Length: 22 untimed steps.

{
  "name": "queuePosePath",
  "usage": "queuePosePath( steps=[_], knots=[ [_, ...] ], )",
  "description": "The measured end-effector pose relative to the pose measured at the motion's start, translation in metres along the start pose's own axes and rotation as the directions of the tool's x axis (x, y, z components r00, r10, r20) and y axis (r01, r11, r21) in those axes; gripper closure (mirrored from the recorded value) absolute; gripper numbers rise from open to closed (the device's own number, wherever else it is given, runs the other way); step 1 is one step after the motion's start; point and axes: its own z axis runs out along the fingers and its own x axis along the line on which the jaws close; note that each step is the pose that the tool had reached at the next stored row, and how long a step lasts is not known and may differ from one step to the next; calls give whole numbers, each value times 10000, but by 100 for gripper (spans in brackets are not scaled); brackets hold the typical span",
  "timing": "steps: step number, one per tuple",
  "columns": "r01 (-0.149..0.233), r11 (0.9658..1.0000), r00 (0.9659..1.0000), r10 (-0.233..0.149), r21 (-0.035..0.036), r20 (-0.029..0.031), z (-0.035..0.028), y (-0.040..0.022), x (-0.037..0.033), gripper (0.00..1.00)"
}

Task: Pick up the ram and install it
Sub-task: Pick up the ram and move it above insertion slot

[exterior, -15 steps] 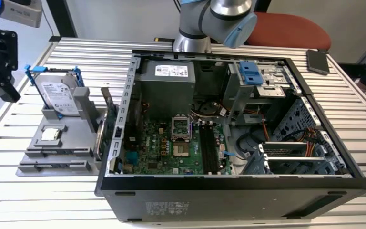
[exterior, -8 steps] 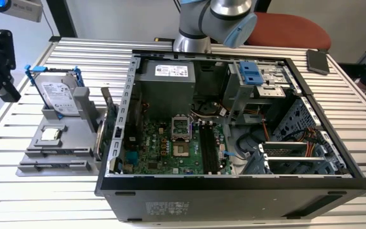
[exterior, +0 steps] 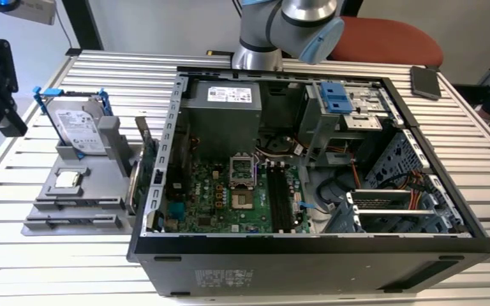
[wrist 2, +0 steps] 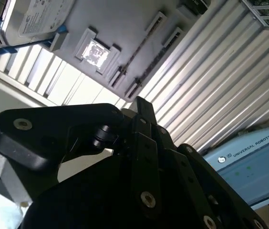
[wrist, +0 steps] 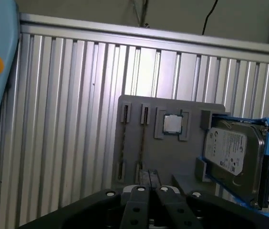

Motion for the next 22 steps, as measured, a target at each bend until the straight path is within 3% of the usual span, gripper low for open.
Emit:
queuePosePath(
  steps=[9,10,22],
  knots=[
    [196,9998,9998,-196,-8,-2,0,-1,1,100],
    [208,9998,9998,-208,-9,-2,0,-1,0,0],
    [345,9994,9994,-346,-15,-4,0,-2,0,0]
  ],
)
